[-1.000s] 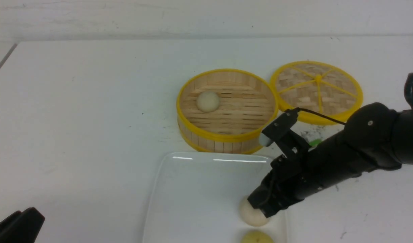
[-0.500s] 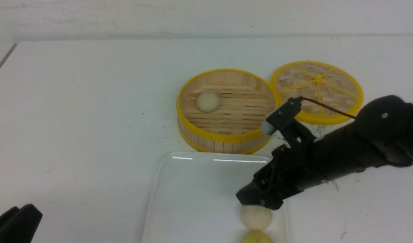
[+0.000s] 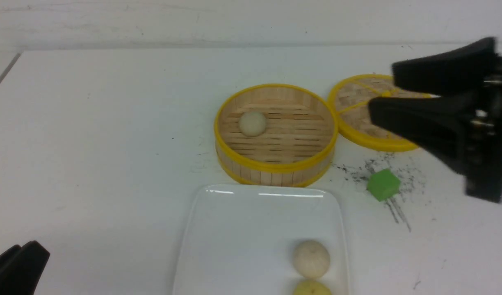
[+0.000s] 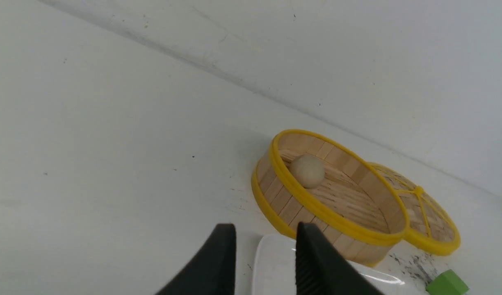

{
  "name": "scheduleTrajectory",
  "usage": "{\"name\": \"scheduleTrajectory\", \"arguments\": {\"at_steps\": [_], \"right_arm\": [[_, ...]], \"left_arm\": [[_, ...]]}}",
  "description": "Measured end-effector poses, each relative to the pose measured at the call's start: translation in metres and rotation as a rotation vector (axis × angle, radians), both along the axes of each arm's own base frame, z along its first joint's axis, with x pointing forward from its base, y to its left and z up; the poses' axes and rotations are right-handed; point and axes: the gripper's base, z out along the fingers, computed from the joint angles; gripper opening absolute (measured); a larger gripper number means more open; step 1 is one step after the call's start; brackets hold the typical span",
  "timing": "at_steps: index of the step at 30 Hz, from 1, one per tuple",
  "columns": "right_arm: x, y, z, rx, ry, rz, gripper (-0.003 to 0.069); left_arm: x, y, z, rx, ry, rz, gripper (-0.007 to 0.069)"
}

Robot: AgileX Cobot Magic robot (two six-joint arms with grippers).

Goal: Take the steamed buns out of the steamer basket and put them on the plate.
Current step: Use the left arm to grab the steamed stuffed bun that is closest to it

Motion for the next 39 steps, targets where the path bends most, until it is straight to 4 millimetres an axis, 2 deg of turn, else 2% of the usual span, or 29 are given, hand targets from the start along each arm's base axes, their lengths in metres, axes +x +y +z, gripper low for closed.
{"name": "scheduleTrajectory", "arguments": {"at_steps": [3,4,8,13,16,17,18,21,24,25,28,29,31,32,33,35,36,39], "right_arm": [[-0.017,-0.013,0.003,-0.013,-0.022,-0.028,0.0431],[-0.031,-0.024,0.003,-0.011,-0.017,-0.069,0.0431],[-0.053,-0.049,-0.008,-0.039,0.019,-0.199,0.0430],[-0.081,-0.088,-0.022,-0.009,0.045,-0.444,0.0430],[-0.091,-0.099,-0.030,0.041,0.046,-0.505,0.0430],[-0.095,-0.104,-0.037,0.057,0.040,-0.530,0.0430],[-0.096,-0.104,-0.038,0.062,0.044,-0.534,0.0430],[-0.103,-0.110,-0.060,0.058,0.062,-0.556,0.0430],[-0.104,-0.110,-0.084,0.031,0.100,-0.561,0.0430],[-0.104,-0.110,-0.091,0.027,0.119,-0.560,0.0430],[-0.103,-0.109,-0.099,0.023,0.144,-0.555,0.0430],[-0.103,-0.108,-0.101,0.020,0.151,-0.554,0.0430],[-0.103,-0.108,-0.102,0.021,0.154,-0.553,0.0430],[-0.103,-0.108,-0.102,0.021,0.154,-0.553,0.0430],[-0.103,-0.108,-0.102,0.022,0.154,-0.552,0.0430],[-0.103,-0.108,-0.102,0.024,0.155,-0.551,0.0430],[-0.103,-0.108,-0.102,0.024,0.156,-0.551,0.0430],[-0.103,-0.108,-0.102,0.024,0.156,-0.551,0.0430]], "left_arm": [[0.006,0.000,-0.001,0.000,0.030,0.005,0.0241],[0.012,0.000,-0.001,0.008,0.052,0.010,0.0241],[0.021,-0.001,0.001,0.028,0.071,0.007,0.0241],[0.034,-0.002,0.032,0.153,0.000,-0.009,0.0241],[0.042,-0.002,0.046,0.178,-0.020,-0.012,0.0241],[0.050,-0.003,0.053,0.199,-0.018,-0.017,0.0241],[0.051,-0.003,0.053,0.189,-0.011,-0.017,0.0241],[0.073,-0.006,0.065,0.213,0.013,-0.039,0.0241],[0.105,-0.013,0.069,0.239,0.065,-0.105,0.0239],[0.122,-0.018,0.073,0.251,0.071,-0.145,0.0239],[0.145,-0.024,0.076,0.309,0.074,-0.210,0.0239],[0.167,-0.029,0.074,0.342,0.092,-0.262,0.0239],[0.194,-0.036,0.074,0.350,0.098,-0.338,0.0239],[0.195,-0.036,0.077,0.352,0.090,-0.336,0.0239],[0.214,-0.043,0.076,0.329,0.100,-0.396,0.0239],[0.231,-0.048,0.073,0.298,0.111,-0.444,0.0239],[0.249,-0.053,0.067,0.268,0.136,-0.496,0.0239],[0.278,-0.060,0.057,0.275,0.178,-0.588,0.0241]]}}
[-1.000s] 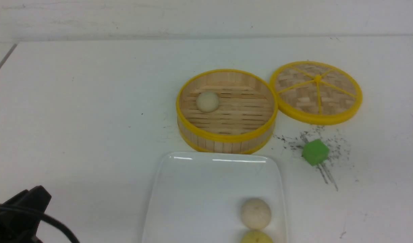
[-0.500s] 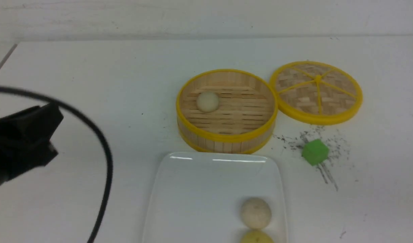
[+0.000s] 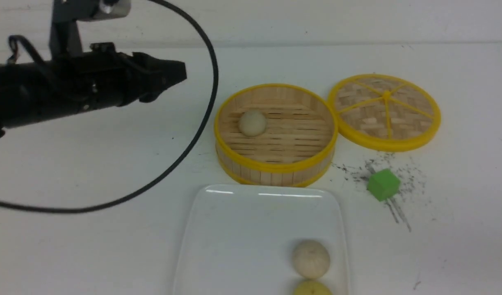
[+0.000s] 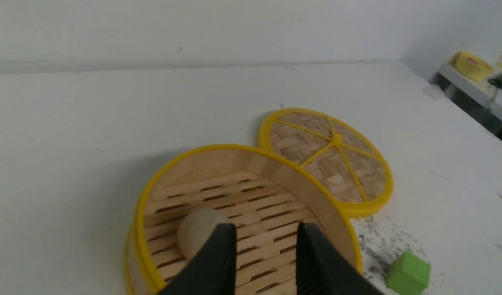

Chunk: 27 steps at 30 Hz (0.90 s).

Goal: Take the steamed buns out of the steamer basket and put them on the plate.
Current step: Use the left arm to grab the steamed stuffed bun that is closest to it

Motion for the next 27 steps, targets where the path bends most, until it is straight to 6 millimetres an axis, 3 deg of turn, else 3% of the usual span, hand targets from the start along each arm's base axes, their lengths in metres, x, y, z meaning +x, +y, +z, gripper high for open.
{"name": "scheduleTrajectory", "arguments": {"at_steps": [6,11,14,20,27], "right_arm": [[0.000,0.000,0.000,0.001,0.000,0.000,0.0430],[0.000,0.000,0.000,0.000,0.000,0.000,0.0430],[0.000,0.000,0.000,-0.001,0.000,0.000,0.0430],[0.000,0.000,0.000,-0.001,0.000,0.000,0.0430],[0.000,0.000,0.000,0.000,0.000,0.001,0.0430]], "left_arm": [[0.049,-0.006,-0.026,0.141,0.136,-0.136,0.0241],[0.070,-0.008,-0.040,0.175,0.186,-0.190,0.0241],[0.074,-0.012,-0.045,0.192,0.182,-0.221,0.0245],[0.076,-0.051,-0.053,0.250,0.127,-0.317,0.0330],[0.079,-0.082,-0.054,0.317,0.037,-0.247,0.0410]]}}
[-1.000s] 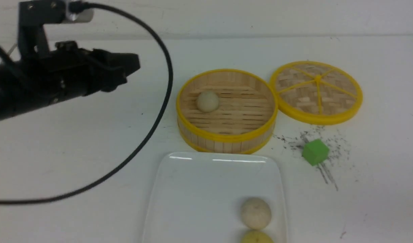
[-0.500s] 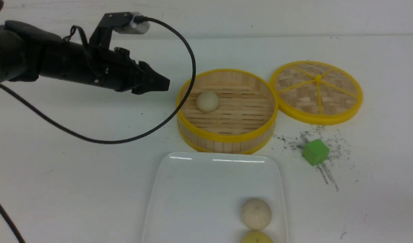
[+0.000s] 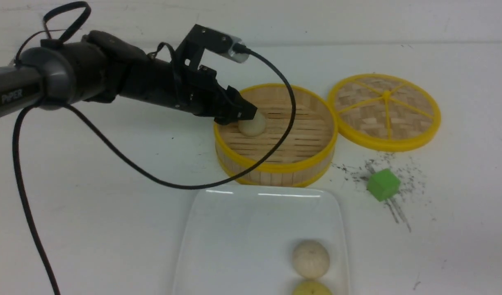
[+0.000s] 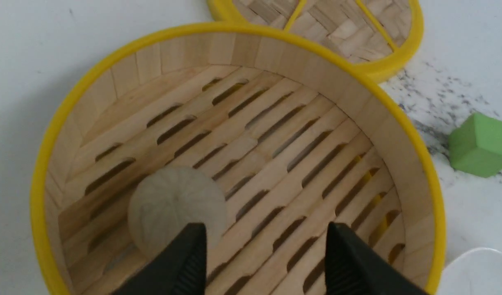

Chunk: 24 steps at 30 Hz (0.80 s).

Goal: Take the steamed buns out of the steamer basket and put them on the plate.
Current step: Use the left arm to grab the steamed stuffed bun that is closest to it

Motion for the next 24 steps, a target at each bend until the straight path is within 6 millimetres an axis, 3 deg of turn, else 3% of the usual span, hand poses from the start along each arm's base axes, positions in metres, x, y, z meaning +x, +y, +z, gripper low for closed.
{"name": "scheduleTrajectory", "arguments": {"at_steps": [24], "right_arm": [[0.000,0.001,0.000,-0.002,0.002,0.012,0.0430]], "left_arm": [[0.029,-0.005,-0.040,0.016,0.022,0.068,0.0411]]}}
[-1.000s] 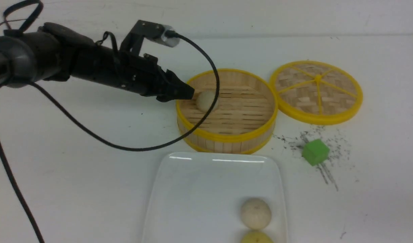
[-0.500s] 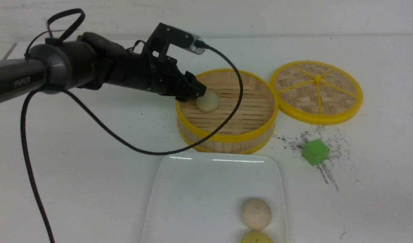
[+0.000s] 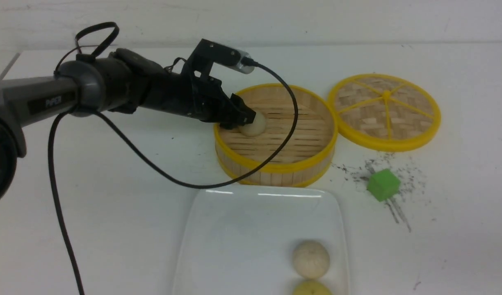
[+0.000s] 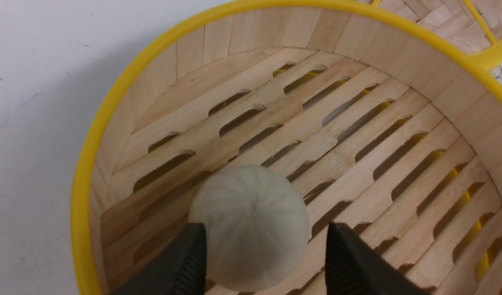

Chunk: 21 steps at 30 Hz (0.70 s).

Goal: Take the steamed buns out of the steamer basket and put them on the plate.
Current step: Use the left arm to grab the steamed stuffed bun that is closest to it

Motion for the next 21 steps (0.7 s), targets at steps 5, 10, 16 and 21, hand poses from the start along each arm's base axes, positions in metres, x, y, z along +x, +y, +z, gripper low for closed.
{"name": "scheduleTrajectory", "arguments": {"at_steps": [5,10,16,21], "right_arm": [[0.000,0.000,0.000,-0.003,-0.001,0.001,0.0430],[0.000,0.000,0.000,-0.003,-0.001,0.001,0.0430],[0.000,0.000,0.000,-0.003,-0.001,0.001,0.0430],[0.000,0.000,0.000,-0.003,-0.001,0.001,0.0430]], "left_arm": [[0.005,-0.002,-0.011,-0.012,0.023,0.008,0.0411],[0.006,-0.002,-0.018,-0.004,0.026,0.002,0.0411],[0.008,-0.003,-0.020,-0.021,0.021,0.010,0.0398],[0.011,-0.005,-0.020,-0.062,-0.003,0.026,0.0287]]}}
